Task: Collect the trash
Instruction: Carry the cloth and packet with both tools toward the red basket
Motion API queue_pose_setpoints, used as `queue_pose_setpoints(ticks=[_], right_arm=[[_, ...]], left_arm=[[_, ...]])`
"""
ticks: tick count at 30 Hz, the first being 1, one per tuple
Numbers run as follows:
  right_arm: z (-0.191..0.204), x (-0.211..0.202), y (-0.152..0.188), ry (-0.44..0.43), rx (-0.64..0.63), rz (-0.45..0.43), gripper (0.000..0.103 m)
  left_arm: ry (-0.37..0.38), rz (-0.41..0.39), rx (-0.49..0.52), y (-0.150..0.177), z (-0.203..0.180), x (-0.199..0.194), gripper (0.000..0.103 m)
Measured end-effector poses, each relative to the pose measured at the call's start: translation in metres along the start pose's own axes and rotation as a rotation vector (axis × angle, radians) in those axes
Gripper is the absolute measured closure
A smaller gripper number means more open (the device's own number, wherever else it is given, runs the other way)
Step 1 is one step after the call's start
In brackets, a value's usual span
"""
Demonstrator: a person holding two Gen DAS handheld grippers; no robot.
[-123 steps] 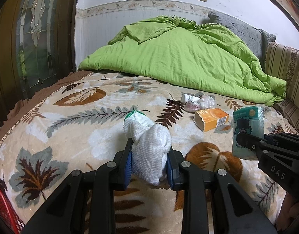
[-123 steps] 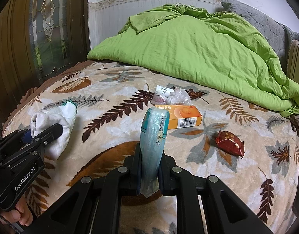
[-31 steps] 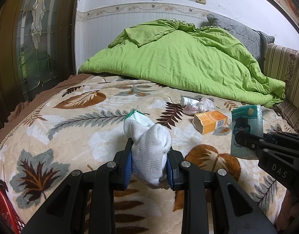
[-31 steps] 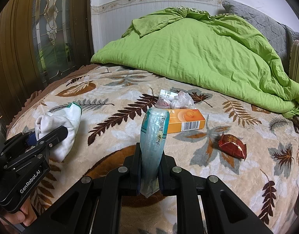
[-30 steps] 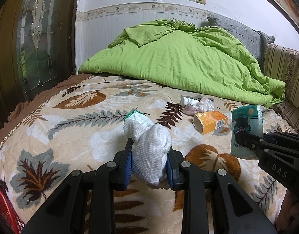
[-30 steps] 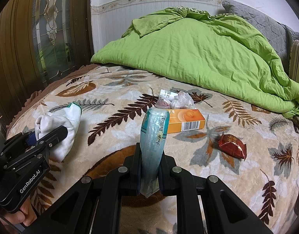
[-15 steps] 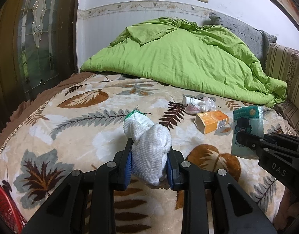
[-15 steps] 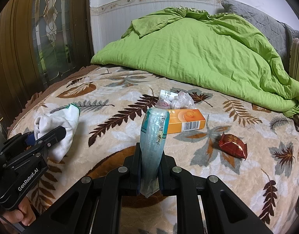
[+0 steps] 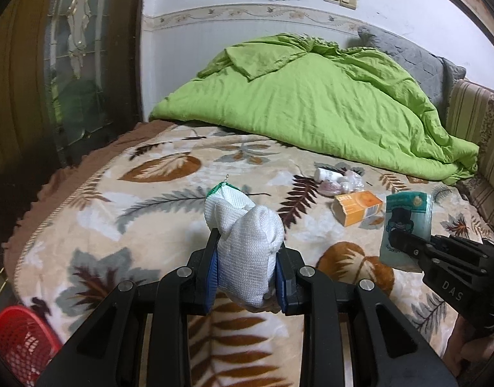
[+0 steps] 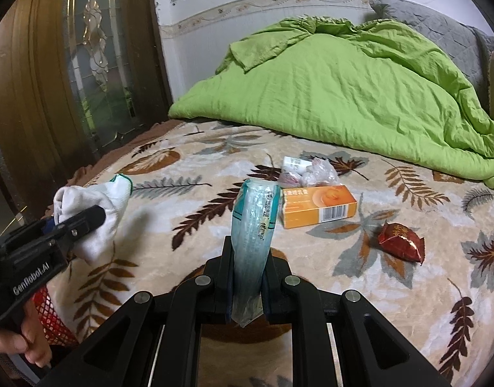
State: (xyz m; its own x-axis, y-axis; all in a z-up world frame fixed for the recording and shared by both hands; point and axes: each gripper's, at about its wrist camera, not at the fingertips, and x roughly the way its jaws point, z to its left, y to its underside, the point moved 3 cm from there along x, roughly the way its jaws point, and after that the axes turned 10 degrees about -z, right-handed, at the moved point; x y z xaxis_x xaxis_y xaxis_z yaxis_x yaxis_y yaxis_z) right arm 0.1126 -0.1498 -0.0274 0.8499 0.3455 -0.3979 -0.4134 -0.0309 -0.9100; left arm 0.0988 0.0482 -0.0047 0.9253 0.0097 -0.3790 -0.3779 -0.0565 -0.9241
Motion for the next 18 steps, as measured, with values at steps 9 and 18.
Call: queue_pose_setpoints(ticks=[9,18], right_arm=[[0.017,-0.003,0.003,-0.081,0.057,0.037,0.089],[0.072,-0.013,-0.012,-0.186,0.021,0.048,0.089]], left_arm=[[-0.086,-0.024,0.035,0.002,0.031,-0.041,0.076],[-0.141,-0.041,0.009,0.008,0.072,-0.072,0.076]])
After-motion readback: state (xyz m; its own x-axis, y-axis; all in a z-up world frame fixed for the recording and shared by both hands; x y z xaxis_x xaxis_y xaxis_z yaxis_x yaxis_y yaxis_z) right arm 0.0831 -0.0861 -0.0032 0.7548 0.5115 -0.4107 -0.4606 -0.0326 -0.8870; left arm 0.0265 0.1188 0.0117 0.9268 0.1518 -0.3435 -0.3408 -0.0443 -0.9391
